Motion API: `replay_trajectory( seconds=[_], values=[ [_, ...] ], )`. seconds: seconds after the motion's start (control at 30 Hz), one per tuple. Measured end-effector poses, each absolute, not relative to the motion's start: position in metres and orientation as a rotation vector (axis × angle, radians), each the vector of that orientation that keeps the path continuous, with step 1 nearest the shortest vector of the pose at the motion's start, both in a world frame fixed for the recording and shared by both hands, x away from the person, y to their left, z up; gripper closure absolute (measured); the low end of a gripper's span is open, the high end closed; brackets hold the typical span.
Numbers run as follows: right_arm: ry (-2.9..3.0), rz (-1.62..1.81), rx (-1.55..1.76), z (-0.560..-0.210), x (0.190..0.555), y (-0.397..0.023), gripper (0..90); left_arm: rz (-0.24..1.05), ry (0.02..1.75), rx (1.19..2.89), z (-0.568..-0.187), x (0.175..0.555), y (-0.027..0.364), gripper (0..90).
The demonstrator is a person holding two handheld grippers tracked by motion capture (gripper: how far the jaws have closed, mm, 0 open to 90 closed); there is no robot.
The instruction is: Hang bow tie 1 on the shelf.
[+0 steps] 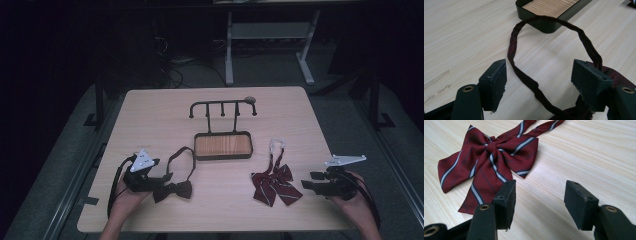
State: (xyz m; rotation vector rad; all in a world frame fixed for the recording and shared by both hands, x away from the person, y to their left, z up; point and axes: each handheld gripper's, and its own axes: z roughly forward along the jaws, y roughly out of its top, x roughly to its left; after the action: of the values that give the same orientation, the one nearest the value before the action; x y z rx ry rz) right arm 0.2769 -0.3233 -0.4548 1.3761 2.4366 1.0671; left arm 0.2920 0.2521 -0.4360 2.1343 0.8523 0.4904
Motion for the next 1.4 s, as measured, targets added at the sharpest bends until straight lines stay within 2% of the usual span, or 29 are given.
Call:
replay_trajectory(
  seconds=[0.67, 1.4],
  values=[
    [2.446, 1.058, 1.367, -0.447, 0.278, -0.313, 42.4, 0.508, 0.845, 2.117, -0.434, 0.291, 0.258, 29.0],
    [2.51, 0.97, 1.332, -0.414, 0.314, -0.281, 40.0, 0.512, 0.856, 2.111, -0.434, 0.291, 0.259, 28.9]
  ],
)
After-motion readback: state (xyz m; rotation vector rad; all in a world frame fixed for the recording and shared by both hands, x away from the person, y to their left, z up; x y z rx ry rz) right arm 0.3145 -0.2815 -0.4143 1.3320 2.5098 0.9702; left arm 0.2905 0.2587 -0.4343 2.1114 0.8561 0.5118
